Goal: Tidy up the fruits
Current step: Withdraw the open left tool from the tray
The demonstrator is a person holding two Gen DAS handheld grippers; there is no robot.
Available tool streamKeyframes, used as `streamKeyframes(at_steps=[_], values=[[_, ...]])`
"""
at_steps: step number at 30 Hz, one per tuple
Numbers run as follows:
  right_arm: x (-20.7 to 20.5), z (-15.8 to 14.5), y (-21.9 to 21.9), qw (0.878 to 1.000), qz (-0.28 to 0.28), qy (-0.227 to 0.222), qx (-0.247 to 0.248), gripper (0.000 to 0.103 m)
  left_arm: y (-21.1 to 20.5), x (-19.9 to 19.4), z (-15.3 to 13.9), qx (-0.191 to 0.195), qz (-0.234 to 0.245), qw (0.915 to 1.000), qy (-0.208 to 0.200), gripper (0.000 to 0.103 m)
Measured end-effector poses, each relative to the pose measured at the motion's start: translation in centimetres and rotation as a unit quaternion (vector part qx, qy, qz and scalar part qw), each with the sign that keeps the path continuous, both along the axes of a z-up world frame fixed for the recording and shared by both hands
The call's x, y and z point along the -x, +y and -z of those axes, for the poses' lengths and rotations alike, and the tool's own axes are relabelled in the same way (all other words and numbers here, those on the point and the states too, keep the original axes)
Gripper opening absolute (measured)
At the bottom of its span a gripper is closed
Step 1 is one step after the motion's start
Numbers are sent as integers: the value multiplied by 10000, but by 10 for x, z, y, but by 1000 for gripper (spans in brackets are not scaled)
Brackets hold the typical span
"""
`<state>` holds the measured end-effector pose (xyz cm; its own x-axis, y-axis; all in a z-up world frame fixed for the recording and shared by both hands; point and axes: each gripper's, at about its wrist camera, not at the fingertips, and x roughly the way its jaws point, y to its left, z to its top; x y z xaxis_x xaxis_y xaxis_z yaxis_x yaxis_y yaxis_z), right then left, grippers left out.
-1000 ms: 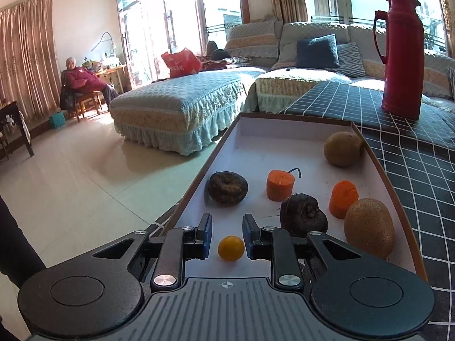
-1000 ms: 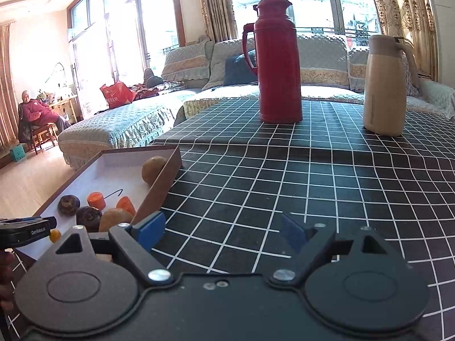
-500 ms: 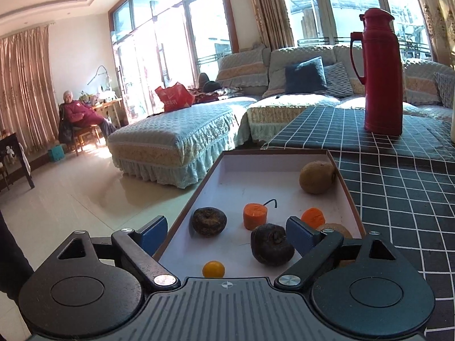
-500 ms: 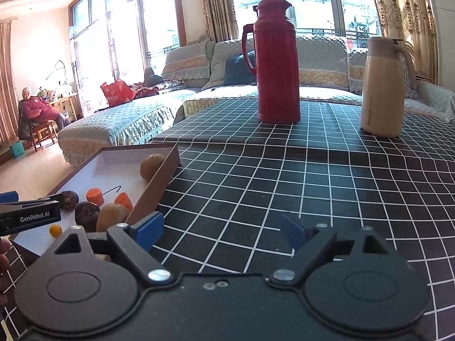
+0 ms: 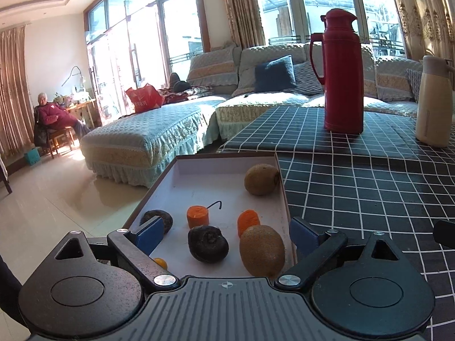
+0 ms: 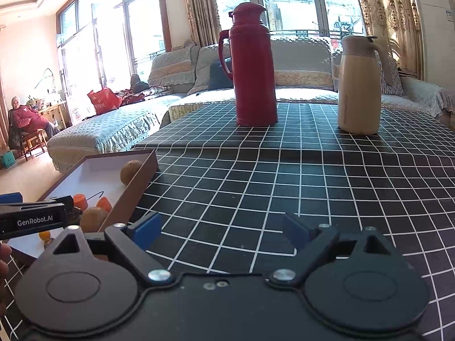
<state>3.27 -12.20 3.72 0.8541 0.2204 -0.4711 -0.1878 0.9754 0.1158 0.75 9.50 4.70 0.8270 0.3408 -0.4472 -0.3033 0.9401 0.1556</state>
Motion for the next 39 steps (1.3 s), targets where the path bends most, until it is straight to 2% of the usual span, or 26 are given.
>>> streamKeyframes(at_steps=[9, 12, 16, 19, 21, 25, 28, 32, 36, 39], values=[[6, 2, -35, 9993, 362, 34, -30, 97, -49, -1, 4, 37, 510, 9987, 37, 98], [9, 3, -45, 9971, 760, -13, 70, 102, -63, 1, 7, -6, 470, 9988, -117, 99], [3, 9, -47, 9950, 968, 192, 130, 102, -83, -7, 20, 106, 657, 9977, 115, 99], [0, 13, -42, 9937, 1044, 210, 361, 102, -93, -11, 26, 140, 801, 9965, 178, 99], [-1, 17, -41, 9916, 1170, 245, 490, 103, -95, -14, 29, 210, 833, 9960, 242, 99], [-7, 31, -44, 9890, 1346, 425, 447, 103, -93, -20, 36, 313, 879, 9952, 305, 101], [-12, 41, -42, 9866, 1448, 551, 511, 103, -93, -27, 45, 243, 874, 9949, 435, 102], [-15, 47, -40, 9848, 1521, 665, 513, 103, -89, -25, 44, 183, 803, 9961, 329, 102], [-5, 34, -32, 9875, 1418, 364, 591, 103, -75, -10, 27, 144, 668, 9977, 10, 102], [8, 11, -14, 9947, 962, 36, 347, 103, -56, 7, 8, 74, 469, 9987, -169, 102]])
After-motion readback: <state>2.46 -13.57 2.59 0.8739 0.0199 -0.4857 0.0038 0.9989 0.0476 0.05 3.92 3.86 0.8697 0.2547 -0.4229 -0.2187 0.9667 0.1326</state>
